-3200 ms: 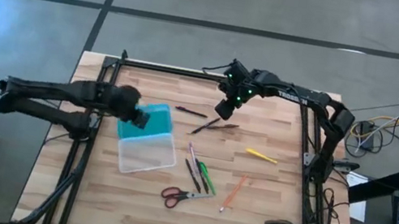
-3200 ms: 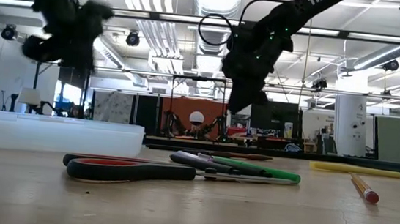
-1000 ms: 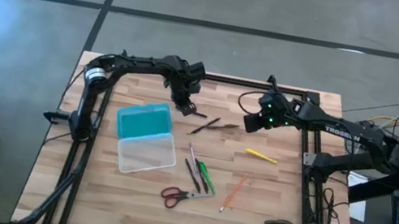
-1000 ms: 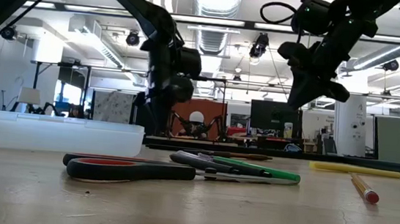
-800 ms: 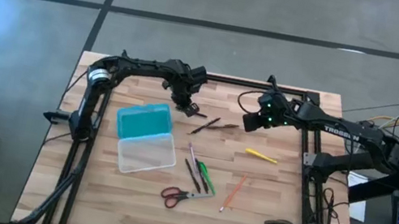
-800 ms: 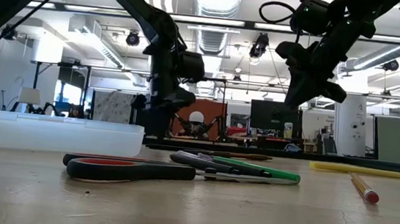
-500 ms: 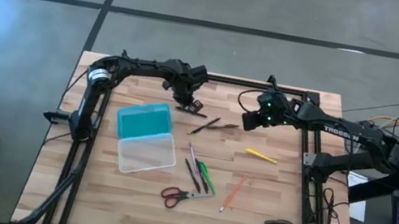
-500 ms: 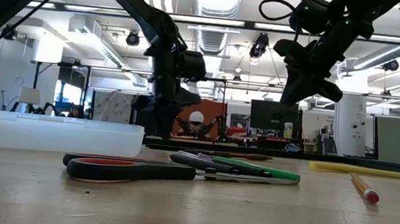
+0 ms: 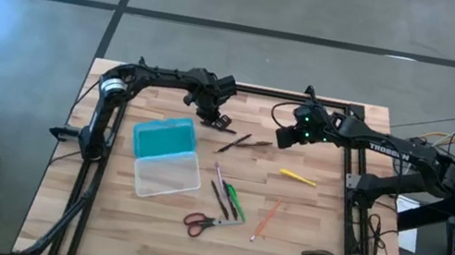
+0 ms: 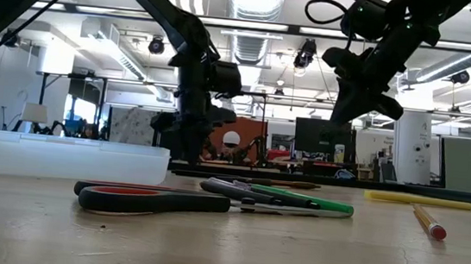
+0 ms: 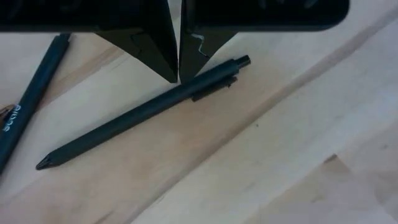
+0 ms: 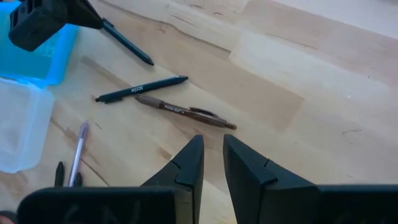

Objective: Pick & place school supplies into a supply box
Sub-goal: Put the black pen into the blue supply box

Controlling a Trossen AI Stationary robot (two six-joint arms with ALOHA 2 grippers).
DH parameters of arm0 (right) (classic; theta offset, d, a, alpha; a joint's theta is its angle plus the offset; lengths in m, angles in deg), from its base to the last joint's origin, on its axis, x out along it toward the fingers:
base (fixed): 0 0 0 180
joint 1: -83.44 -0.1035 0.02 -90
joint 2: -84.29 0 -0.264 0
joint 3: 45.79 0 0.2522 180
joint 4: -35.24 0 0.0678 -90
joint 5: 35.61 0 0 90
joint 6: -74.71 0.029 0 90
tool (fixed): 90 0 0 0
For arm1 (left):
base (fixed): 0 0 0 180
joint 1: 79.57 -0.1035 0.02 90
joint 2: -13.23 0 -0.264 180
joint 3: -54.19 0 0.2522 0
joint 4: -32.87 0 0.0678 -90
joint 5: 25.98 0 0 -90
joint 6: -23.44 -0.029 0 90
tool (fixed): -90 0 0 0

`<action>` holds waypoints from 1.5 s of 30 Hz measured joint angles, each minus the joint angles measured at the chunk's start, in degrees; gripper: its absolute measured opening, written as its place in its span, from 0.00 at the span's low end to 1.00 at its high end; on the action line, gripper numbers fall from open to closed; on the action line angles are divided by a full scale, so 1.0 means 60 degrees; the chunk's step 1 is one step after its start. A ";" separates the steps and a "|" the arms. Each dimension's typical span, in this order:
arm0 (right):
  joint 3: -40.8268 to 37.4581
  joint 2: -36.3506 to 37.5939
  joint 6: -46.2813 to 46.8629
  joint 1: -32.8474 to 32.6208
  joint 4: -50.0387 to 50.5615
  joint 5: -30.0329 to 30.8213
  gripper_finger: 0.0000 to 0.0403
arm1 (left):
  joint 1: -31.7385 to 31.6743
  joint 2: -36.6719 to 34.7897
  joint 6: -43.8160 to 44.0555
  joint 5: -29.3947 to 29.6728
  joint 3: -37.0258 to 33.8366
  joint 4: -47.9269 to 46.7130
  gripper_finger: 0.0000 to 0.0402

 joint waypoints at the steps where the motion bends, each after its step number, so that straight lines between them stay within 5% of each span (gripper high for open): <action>1: 0.0000 0.0000 0.0000 0.0000 0.0000 0.0013 0.13 | -0.0008 0.0000 0.0064 -0.0007 -0.0057 0.0003 0.00; 10: 0.0000 0.0000 -0.0115 0.0000 -0.0015 0.0048 0.13 | -0.0197 0.0015 -0.0038 -0.0370 -0.0711 0.0220 0.00; 15: 0.0000 0.0000 -0.0280 0.0000 -0.0011 0.0049 0.13 | 0.0023 -0.0173 -0.1823 -0.0982 -0.0188 -0.0385 0.00; 21: 0.0000 -0.0004 -0.0365 0.0009 -0.0007 0.0052 0.13 | 0.0174 -0.0398 -0.4747 0.1033 0.0710 -0.0613 0.00; 30: 0.0000 -0.0004 -0.0385 0.0007 0.0033 0.0066 0.13 | 0.0076 0.0385 -0.8646 0.0781 0.0862 -0.2055 0.00; 45: -0.0040 -0.0004 -0.0375 0.0000 0.0040 0.0089 0.13 | -0.0244 0.0670 -0.9561 0.1961 0.0895 -0.1960 0.00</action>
